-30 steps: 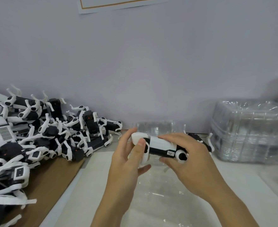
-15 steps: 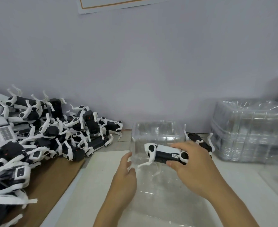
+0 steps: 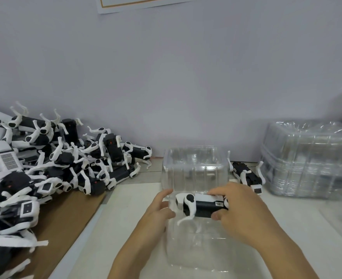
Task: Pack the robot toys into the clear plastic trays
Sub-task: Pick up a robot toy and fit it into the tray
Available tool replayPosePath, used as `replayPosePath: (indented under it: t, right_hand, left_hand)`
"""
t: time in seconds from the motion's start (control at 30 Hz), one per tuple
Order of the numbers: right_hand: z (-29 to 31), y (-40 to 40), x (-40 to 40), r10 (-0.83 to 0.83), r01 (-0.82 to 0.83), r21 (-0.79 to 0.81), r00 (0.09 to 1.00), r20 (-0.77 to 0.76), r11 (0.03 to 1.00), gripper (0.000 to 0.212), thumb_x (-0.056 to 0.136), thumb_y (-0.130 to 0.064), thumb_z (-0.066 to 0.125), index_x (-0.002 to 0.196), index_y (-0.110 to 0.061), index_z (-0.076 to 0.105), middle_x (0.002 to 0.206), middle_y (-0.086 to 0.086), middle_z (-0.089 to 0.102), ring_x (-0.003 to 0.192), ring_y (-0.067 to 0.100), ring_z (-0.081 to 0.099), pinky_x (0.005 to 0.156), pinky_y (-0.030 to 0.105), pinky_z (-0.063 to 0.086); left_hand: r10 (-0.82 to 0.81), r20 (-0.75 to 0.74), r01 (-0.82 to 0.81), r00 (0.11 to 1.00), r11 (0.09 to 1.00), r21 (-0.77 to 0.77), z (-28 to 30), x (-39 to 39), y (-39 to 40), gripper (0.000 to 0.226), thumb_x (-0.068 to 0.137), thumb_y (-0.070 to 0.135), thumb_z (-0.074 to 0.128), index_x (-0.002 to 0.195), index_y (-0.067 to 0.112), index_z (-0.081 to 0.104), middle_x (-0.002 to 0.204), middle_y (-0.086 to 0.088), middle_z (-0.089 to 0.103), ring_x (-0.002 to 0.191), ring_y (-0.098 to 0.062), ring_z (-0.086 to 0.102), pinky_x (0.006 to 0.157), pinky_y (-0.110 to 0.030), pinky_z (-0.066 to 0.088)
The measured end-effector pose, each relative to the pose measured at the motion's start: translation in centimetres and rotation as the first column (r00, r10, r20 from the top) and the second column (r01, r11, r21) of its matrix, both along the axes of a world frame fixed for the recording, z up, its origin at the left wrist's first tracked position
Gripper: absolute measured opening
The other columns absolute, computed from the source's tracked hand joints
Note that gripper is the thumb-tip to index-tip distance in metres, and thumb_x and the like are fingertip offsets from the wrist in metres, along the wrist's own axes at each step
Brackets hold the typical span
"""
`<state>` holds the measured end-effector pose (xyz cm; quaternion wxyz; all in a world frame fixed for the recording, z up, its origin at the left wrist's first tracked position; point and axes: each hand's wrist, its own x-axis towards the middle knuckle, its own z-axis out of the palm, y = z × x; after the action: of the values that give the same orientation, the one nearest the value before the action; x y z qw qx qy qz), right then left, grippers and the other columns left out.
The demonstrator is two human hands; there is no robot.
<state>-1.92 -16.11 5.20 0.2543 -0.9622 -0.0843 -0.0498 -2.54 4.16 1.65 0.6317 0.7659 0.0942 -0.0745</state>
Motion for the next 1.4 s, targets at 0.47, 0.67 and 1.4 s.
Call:
replayPosePath:
  t: [0.47, 0.67, 1.4]
  right_hand:
    - [-2.0, 1.3, 0.8, 0.066, -0.069, 0.075, 0.997, 0.039, 0.995, 0.030, 0.083, -0.026, 0.072, 0.107, -0.041, 0.066, 0.099, -0.015, 0.053, 0.104, 0.017, 0.045, 0.088, 0.033, 0.032]
    - [-2.1, 1.8, 0.9, 0.032, -0.035, 0.029, 0.993, 0.114, 0.999, 0.034, 0.081, -0.025, 0.072, 0.110, -0.042, 0.066, 0.097, -0.014, 0.056, 0.096, 0.015, 0.039, 0.082, 0.032, 0.030]
    - [-2.4, 2.0, 0.8, 0.017, -0.012, -0.048, 0.994, 0.108, 0.999, 0.047, 0.085, -0.025, 0.071, 0.127, -0.045, 0.060, 0.117, -0.016, 0.052, 0.098, 0.016, 0.039, 0.091, 0.027, 0.035]
  left_hand:
    - [0.140, 0.002, -0.137, 0.990, 0.969, -0.205, -0.9, 0.6, -1.1, 0.027, 0.079, 0.053, 0.066, 0.096, 0.034, 0.075, 0.109, 0.002, 0.073, 0.111, -0.020, 0.065, 0.104, -0.047, 0.046]
    - [0.178, -0.015, -0.176, 0.984, 0.957, -0.231, -1.3, 1.0, -1.0, 0.019, 0.094, 0.041, 0.061, 0.088, 0.026, 0.072, 0.104, -0.002, 0.074, 0.109, -0.026, 0.066, 0.104, -0.053, 0.046]
    - [0.153, -0.051, -0.161, 0.987, 0.959, -0.232, -1.1, 1.3, -1.0, 0.020, 0.095, 0.008, 0.055, 0.105, 0.020, 0.067, 0.071, 0.009, 0.071, 0.056, -0.003, 0.066, 0.047, -0.024, 0.050]
